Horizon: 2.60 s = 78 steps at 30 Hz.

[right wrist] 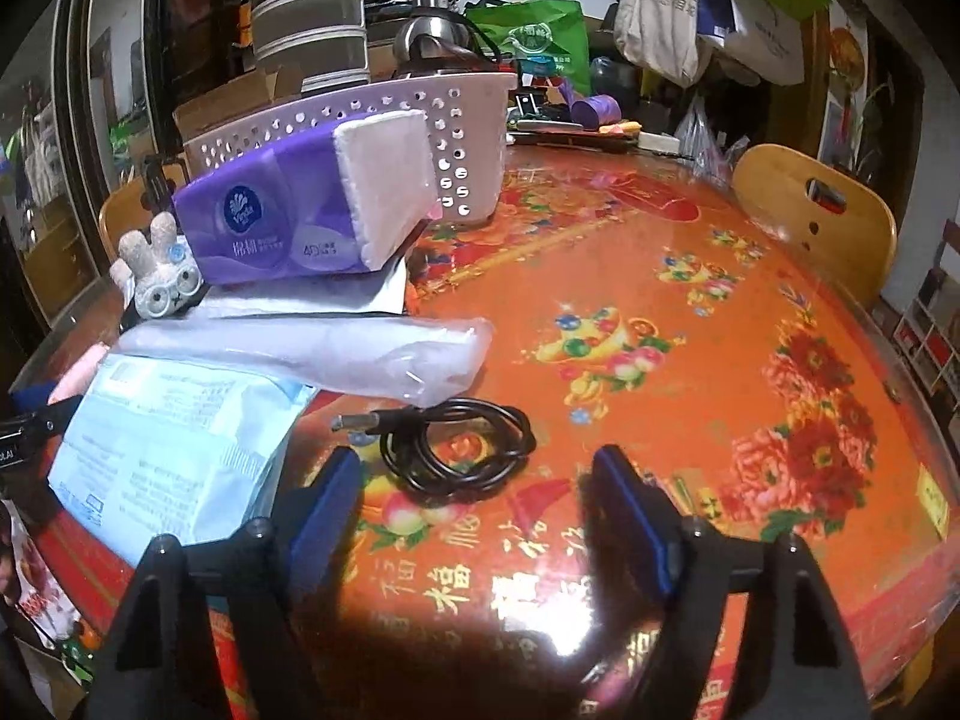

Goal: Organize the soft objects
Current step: 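Grasp the pink-and-white rolled towel with the left gripper while the right gripper grasps the black cable, then lift the towel and cable with both grippers and carry them over the white basket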

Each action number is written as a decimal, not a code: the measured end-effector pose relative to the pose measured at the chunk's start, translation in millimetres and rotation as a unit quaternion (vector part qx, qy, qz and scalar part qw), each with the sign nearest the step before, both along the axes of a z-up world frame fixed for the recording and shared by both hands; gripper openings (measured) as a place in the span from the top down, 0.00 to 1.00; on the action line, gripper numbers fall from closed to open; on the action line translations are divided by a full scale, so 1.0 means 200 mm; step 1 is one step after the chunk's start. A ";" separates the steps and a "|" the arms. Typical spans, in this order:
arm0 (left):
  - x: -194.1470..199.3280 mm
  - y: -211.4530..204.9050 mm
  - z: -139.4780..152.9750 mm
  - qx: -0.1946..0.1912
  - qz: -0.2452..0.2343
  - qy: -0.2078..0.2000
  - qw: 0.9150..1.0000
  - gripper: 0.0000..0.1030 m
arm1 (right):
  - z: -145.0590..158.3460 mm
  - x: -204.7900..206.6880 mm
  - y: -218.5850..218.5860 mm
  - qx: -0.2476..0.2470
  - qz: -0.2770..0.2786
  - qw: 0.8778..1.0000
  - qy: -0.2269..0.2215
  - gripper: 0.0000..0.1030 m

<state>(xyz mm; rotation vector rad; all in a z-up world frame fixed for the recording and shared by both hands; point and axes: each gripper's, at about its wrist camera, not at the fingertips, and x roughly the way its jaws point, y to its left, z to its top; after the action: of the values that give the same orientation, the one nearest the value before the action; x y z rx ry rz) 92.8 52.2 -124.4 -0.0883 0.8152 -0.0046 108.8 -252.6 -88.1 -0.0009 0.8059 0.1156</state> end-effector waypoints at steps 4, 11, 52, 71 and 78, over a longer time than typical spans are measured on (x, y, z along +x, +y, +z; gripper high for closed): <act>0.02 -0.02 -0.01 0.014 -0.004 -0.004 1.000 0.29 | 0.00 0.02 0.03 -0.010 0.010 1.000 0.002 0.28; 0.02 -0.06 0.01 0.020 -0.018 -0.016 1.000 0.41 | 0.01 0.05 0.04 -0.010 0.020 1.000 0.009 0.39; -0.07 -0.08 0.31 0.017 -0.031 -0.076 0.996 0.71 | 0.29 0.03 -0.13 0.036 0.027 0.998 -0.046 0.49; 0.44 -0.03 0.96 -0.016 -0.049 -0.118 0.992 0.71 | 0.79 0.73 0.00 0.060 0.082 0.991 -0.083 0.49; 0.86 -0.10 1.18 -0.026 -0.050 -0.099 0.994 0.71 | 0.83 1.11 0.13 0.062 0.091 0.992 -0.055 0.49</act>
<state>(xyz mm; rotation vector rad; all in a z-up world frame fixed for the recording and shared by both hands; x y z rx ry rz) 264.0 31.9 111.7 -0.0949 0.6208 -0.1274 329.8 -226.8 78.1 0.0355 0.6862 0.3357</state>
